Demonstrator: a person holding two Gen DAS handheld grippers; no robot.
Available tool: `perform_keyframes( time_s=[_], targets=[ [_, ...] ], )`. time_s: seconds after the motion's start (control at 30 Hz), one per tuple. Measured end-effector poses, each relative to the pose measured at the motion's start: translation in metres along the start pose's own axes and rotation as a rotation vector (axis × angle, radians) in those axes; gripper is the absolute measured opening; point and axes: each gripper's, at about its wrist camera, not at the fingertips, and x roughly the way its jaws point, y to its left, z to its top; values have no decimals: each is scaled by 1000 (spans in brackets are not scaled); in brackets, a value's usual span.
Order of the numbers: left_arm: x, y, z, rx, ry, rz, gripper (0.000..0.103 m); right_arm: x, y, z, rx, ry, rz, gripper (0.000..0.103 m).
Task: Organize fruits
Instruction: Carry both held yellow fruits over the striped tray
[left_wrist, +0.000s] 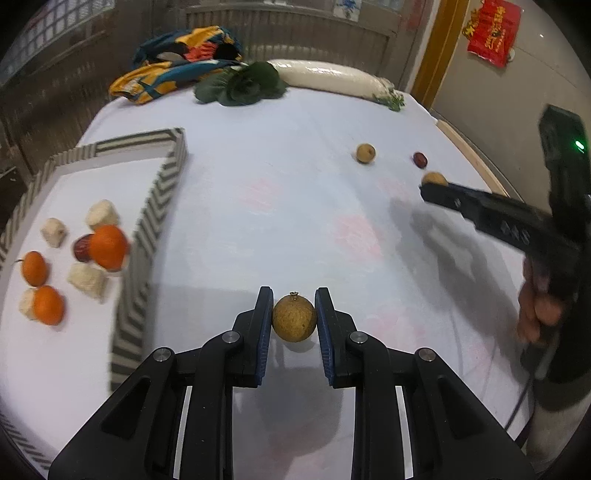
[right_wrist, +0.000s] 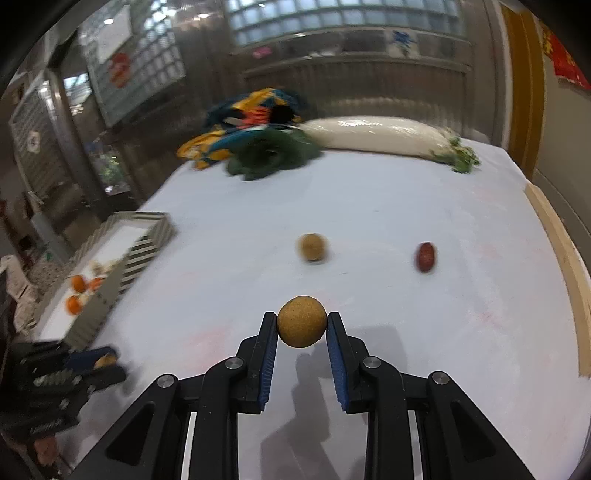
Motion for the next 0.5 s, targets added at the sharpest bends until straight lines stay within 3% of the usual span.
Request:
perform_keyframes(
  time_s=[0.5],
  targets=[
    [-37,37,-5,-62,-84,115,22,-4,104,-7,-131,-1,131,26]
  ],
)
